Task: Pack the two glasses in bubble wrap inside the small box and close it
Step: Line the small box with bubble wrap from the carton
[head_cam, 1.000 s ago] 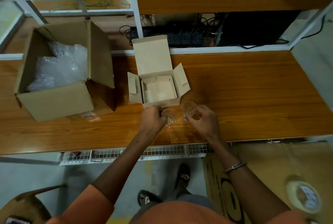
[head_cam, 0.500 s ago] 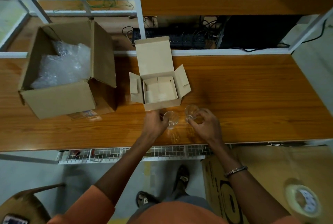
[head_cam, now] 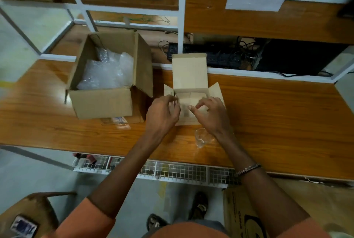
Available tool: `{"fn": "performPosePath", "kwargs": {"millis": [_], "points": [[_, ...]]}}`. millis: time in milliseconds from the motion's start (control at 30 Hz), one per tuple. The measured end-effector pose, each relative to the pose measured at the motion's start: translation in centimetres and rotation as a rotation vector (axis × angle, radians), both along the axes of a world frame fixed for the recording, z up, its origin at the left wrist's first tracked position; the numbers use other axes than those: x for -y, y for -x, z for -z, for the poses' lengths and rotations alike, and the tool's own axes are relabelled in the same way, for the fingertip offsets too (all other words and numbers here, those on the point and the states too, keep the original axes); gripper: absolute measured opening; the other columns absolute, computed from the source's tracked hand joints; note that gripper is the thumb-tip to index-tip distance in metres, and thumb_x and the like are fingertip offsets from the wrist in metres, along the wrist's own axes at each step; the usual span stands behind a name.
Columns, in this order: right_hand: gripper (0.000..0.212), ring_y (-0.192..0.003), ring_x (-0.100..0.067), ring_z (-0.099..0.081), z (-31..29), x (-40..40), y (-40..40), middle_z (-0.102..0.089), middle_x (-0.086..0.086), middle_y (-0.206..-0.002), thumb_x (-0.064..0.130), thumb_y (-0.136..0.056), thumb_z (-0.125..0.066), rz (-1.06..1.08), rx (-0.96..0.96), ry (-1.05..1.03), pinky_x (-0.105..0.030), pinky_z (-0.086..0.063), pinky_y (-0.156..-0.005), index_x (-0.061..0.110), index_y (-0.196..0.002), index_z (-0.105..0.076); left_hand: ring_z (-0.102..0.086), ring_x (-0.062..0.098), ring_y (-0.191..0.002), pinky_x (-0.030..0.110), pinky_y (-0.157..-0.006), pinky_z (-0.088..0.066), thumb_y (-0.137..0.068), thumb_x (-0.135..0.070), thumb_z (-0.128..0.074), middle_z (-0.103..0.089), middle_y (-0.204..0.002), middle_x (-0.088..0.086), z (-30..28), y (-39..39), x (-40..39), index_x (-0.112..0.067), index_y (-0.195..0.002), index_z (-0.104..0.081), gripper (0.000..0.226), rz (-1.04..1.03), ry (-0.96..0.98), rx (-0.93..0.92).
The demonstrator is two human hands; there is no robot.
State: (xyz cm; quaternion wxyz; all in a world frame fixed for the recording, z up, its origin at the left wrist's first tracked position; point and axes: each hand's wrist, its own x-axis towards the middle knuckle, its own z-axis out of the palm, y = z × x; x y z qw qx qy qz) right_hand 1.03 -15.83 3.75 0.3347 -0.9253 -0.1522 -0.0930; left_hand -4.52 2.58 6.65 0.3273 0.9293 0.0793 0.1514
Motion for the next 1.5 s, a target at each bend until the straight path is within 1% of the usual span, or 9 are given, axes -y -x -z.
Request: {"fn": "performPosePath", "kwargs": {"millis": [267, 467, 667, 767, 967, 1133, 1300, 1400, 1500], "points": [[0.017, -0.096, -0.007, -0.053, -6.8, -13.2, -1.7, -0.065, 0.012, -0.1, 0.044, -0.094, -0.066, -0.318, 0.043, -0.031, -0.025, -0.045, -0.075, 0.028, -0.093, -0.07, -0.061, 0.023, -0.115, 0.032, -0.089, -0.048, -0.1, -0.034, -0.062, -0.071, -0.122, 0.006, -5.3, 1.9, -12.3, -0.015, -0.124, -0.07, 0.032, -0.203, -0.189, 0.225], [0.027, -0.104, -0.01, -0.06, -9.2, -21.7, -4.7, -0.069, 0.006, -0.113, 0.04, -0.091, -0.07, -0.439, 0.09, -0.005, -0.034, -0.053, -0.084, 0.027, -0.114, -0.07, -0.046, 0.039, -0.143, 0.051, -0.118, -0.032, -0.103, -0.059, -0.044, -0.055, -0.149, 0.022, -2.6, 0.5, -19.6, -0.004, -0.149, -0.05, 0.071, -0.384, -0.33, -0.123], [0.088, -0.136, -0.027, -0.049, -9.1, -28.2, -9.9, -0.05, -0.006, -0.152, 0.046, -0.077, -0.084, -0.638, -0.059, 0.355, -0.041, -0.046, -0.106, 0.026, -0.152, -0.043, -0.044, 0.033, -0.146, 0.049, -0.117, -0.028, -0.096, -0.066, -0.018, -0.056, -0.153, 0.014, -1.9, -0.6, -20.8, -0.013, -0.151, -0.052, 0.084, -0.327, -0.413, -0.266], [0.06, -0.117, -0.025, -0.061, -8.8, -29.3, -12.3, -0.062, -0.005, -0.134, 0.03, -0.079, -0.083, -0.731, -0.107, 0.519, -0.038, -0.055, -0.091, 0.031, -0.135, -0.062, -0.054, 0.031, -0.137, 0.047, -0.112, -0.032, -0.093, -0.068, -0.017, -0.064, -0.144, 0.011, -2.0, -1.0, -21.4, -0.019, -0.143, -0.061, 0.083, -0.321, -0.439, -0.325], [0.024, -0.103, -0.014, -0.059, -13.7, -26.8, -15.4, -0.065, 0.001, -0.117, 0.015, -0.093, -0.066, -0.775, -0.131, 0.051, -0.029, -0.051, -0.083, 0.021, -0.115, -0.072, -0.052, 0.035, -0.14, 0.053, -0.118, -0.034, -0.092, -0.084, -0.024, -0.055, -0.153, 0.016, -4.1, -2.4, -20.1, -0.019, -0.152, -0.049, 0.092, -0.398, -0.133, -0.213], [0.018, -0.102, -0.034, -0.066, -17.9, -21.4, -18.0, -0.07, -0.015, -0.105, 0.005, -0.093, -0.06, -0.749, -0.496, -0.626, -0.055, -0.053, -0.097, 0.007, -0.102, -0.075, -0.034, 0.025, -0.154, 0.062, -0.124, -0.027, -0.091, -0.089, -0.03, -0.039, -0.167, 0.003, -8.4, -6.7, -16.6, -0.03, -0.16, -0.037, 0.091, -0.355, 0.047, 0.118], [0.055, -0.069, -0.019, -0.071, -17.4, -15.7, -19.6, -0.067, -0.01, -0.084, -0.005, -0.101, -0.037, -0.696, -0.757, -1.049, -0.027, -0.057, -0.066, 0.009, -0.068, -0.079, -0.03, 0.015, -0.155, 0.058, -0.126, -0.023, -0.097, -0.081, -0.03, -0.039, -0.166, -0.006, -11.3, -10.3, -13.3, -0.037, -0.155, -0.045, 0.075, -0.273, 0.177, 0.307], [0.061, -0.049, -0.012, -0.057, -15.5, -11.9, -20.5, -0.06, -0.001, -0.062, -0.004, -0.099, -0.034, -0.673, -0.859, -1.171, -0.022, -0.048, -0.051, 0.016, -0.055, -0.072, -0.042, 0.011, -0.145, 0.042, -0.117, -0.038, -0.095, -0.076, -0.05, -0.043, -0.162, -0.009, -12.8, -11.8, -11.2, -0.04, -0.156, -0.04, 0.071, -0.188, 0.315, 0.214], [0.014, -0.071, -0.02, -0.061, -14.2, -8.4, -21.2, -0.063, -0.007, -0.079, 0.007, -0.08, -0.053, -0.699, -0.926, -1.225, -0.03, -0.052, -0.07, 0.009, -0.081, -0.067, -0.061, 0.001, -0.117, 0.02, -0.094, -0.05, -0.092, -0.058, -0.07, -0.055, -0.141, -0.014, -13.3, -13.2, -8.7, -0.036, -0.15, -0.049, 0.066, 0.058, 0.5, -0.063]]}}
